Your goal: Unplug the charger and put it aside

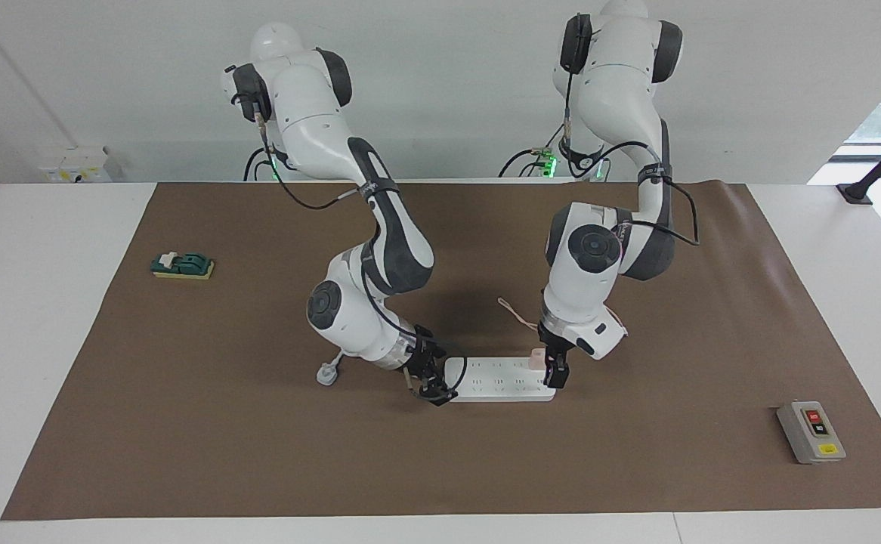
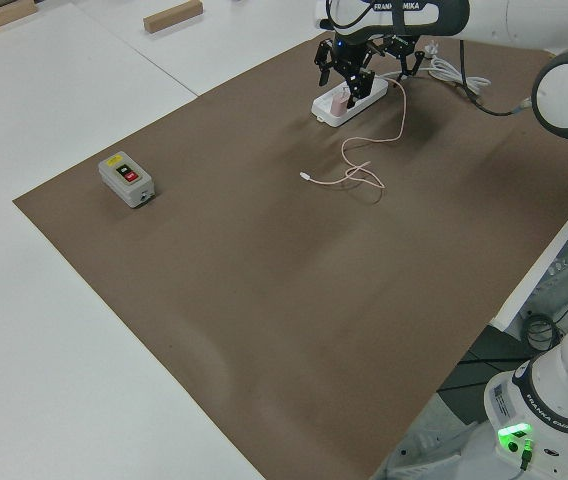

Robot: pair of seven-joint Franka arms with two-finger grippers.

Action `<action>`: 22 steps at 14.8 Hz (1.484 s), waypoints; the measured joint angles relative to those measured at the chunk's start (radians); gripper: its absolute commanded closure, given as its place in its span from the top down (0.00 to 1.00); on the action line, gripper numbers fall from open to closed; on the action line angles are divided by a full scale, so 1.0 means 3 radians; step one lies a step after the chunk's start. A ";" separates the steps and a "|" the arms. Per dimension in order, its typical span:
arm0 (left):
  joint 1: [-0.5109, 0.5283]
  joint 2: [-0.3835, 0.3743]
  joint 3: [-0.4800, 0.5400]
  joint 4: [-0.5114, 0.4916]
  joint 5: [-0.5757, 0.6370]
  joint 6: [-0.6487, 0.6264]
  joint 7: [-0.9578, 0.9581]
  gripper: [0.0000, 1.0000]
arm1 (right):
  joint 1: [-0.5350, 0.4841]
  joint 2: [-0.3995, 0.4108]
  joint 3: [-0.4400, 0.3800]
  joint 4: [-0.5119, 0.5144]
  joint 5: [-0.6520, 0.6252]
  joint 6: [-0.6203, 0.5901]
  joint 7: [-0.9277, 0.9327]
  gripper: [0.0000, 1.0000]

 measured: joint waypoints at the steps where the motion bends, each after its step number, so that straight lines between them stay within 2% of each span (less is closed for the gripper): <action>1: -0.0006 -0.0014 -0.0001 -0.0027 0.0000 0.0000 -0.0008 0.90 | -0.0013 0.0051 0.0000 0.0048 0.0000 0.0005 0.0034 1.00; 5: -0.0028 -0.0074 0.0003 -0.0184 -0.0001 0.0002 -0.0065 0.90 | -0.0014 0.0126 0.0005 0.0111 0.0001 0.0035 0.0123 1.00; 11: -0.0058 -0.0112 0.0003 -0.0239 -0.0001 0.0019 -0.0245 0.84 | -0.0025 0.0127 0.0003 0.0122 0.0011 -0.0027 0.0372 1.00; 15: -0.0083 -0.0113 0.0004 -0.0247 -0.0001 0.0053 -0.0283 0.70 | -0.0010 0.0065 0.0012 0.0193 0.0026 -0.0127 0.0408 1.00; 22: -0.0083 -0.0113 0.0018 -0.0257 -0.0001 0.0092 -0.0283 0.69 | 0.0041 0.0026 0.0024 0.0198 0.0054 0.0072 0.0444 1.00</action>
